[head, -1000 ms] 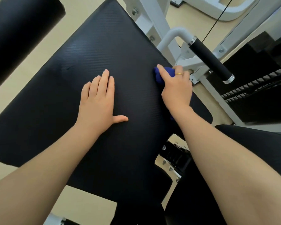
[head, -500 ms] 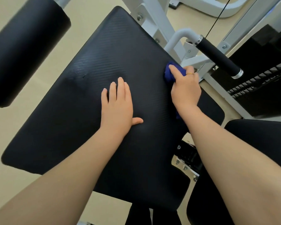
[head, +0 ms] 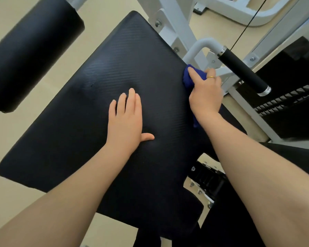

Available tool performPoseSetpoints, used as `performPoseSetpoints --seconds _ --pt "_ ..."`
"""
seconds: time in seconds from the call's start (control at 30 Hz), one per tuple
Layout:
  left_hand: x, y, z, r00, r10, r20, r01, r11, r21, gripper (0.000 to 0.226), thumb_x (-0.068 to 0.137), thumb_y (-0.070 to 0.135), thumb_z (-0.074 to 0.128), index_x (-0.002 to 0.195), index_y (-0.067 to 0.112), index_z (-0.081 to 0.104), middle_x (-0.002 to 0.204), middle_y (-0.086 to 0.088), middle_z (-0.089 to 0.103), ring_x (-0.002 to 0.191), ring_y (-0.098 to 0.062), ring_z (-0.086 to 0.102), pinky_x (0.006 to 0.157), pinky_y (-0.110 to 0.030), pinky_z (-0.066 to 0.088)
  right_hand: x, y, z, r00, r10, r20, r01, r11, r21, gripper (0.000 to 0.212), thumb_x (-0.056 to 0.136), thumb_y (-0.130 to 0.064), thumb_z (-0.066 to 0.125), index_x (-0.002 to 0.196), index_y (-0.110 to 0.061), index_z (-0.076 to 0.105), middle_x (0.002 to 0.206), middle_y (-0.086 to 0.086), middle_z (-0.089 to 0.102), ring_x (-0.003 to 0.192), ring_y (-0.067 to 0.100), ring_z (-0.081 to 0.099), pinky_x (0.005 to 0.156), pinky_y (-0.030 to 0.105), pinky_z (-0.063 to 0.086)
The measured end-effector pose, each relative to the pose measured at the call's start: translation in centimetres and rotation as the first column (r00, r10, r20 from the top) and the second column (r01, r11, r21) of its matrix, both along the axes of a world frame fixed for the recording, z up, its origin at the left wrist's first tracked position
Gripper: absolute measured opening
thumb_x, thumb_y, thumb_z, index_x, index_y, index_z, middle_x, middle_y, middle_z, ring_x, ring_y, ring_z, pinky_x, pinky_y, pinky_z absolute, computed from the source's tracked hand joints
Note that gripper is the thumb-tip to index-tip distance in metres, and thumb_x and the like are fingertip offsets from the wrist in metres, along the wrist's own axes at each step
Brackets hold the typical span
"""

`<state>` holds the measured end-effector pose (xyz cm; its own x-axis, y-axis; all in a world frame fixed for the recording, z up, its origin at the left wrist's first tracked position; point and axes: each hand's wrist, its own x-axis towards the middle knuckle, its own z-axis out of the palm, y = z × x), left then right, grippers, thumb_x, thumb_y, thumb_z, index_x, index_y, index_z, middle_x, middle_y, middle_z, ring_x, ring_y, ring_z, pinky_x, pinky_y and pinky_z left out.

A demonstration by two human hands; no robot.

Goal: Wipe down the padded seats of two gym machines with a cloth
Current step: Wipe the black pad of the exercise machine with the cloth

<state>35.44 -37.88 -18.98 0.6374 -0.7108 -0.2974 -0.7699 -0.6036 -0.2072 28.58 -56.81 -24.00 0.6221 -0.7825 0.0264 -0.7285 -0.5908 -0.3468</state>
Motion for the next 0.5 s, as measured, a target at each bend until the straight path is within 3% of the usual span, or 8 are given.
performPoseSetpoints --seconds 0.07,0.17,0.27,0.33,0.4,0.5 --pt "-0.1 -0.1 0.5 0.999 0.030 -0.042 -0.030 1.000 0.002 0.118 0.069 0.069 0.058 0.147 0.004 -0.002 0.157 -0.014 -0.002 0.144 -0.032 0.005 0.116 -0.044 0.006 -0.2 2.1 0.5 0.998 0.063 0.003 -0.063 0.998 0.010 0.059 0.084 -0.001 0.050 0.137 -0.026 0.043 0.129 0.016 0.044 0.105 0.036 0.045 0.077 0.040 0.043" --pt "-0.1 -0.4 1.2 0.992 0.075 -0.103 -0.074 0.997 0.016 0.117 0.072 0.066 0.060 0.147 0.007 -0.007 0.157 -0.011 -0.008 0.145 -0.030 -0.001 0.117 -0.043 0.003 -2.1 5.1 0.3 0.931 0.364 0.025 -0.362 0.930 -0.062 0.061 0.061 -0.001 0.071 0.120 -0.016 0.062 0.104 0.020 0.060 0.074 0.037 0.056 0.054 0.034 0.047" --pt "0.0 -0.5 1.8 0.985 0.088 -0.150 -0.090 0.996 -0.006 0.103 0.079 0.065 0.051 0.148 0.009 -0.001 0.158 -0.010 -0.005 0.145 -0.029 0.002 0.117 -0.042 0.006 -1.7 2.6 0.6 0.850 0.526 0.022 -0.523 0.849 -0.076 0.058 0.061 -0.001 0.073 0.116 -0.017 0.064 0.100 0.022 0.061 0.071 0.038 0.056 0.054 0.035 0.047" --pt "0.2 -0.8 2.3 0.981 0.106 -0.165 -0.122 0.988 -0.092 0.086 0.086 0.061 0.043 0.148 0.009 0.013 0.158 -0.009 0.007 0.143 -0.028 0.010 0.115 -0.041 0.012 -0.2 0.5 1.3 0.895 0.447 0.012 -0.446 0.894 -0.040 0.057 0.073 -0.001 0.063 0.125 -0.023 0.058 0.111 0.021 0.056 0.086 0.040 0.054 0.064 0.039 0.047" --pt "0.4 -1.0 2.4 0.979 0.121 -0.163 -0.147 0.976 -0.159 0.073 0.089 0.053 0.042 0.145 0.010 0.025 0.155 -0.008 0.017 0.140 -0.028 0.018 0.112 -0.041 0.018 1.6 -1.2 1.3 0.964 0.264 0.013 -0.264 0.963 0.044 0.059 0.084 -0.004 0.049 0.136 -0.031 0.045 0.124 0.016 0.047 0.104 0.037 0.046 0.076 0.041 0.044" --pt "0.4 -1.2 2.3 0.985 0.094 -0.145 -0.116 0.982 -0.146 0.068 0.087 0.046 0.049 0.141 0.008 0.031 0.152 -0.010 0.022 0.137 -0.029 0.023 0.109 -0.041 0.024 2.6 -0.9 1.4 0.992 0.126 -0.003 -0.125 0.989 0.080 0.058 0.087 -0.004 0.043 0.138 -0.032 0.039 0.127 0.013 0.043 0.108 0.034 0.042 0.077 0.038 0.039"
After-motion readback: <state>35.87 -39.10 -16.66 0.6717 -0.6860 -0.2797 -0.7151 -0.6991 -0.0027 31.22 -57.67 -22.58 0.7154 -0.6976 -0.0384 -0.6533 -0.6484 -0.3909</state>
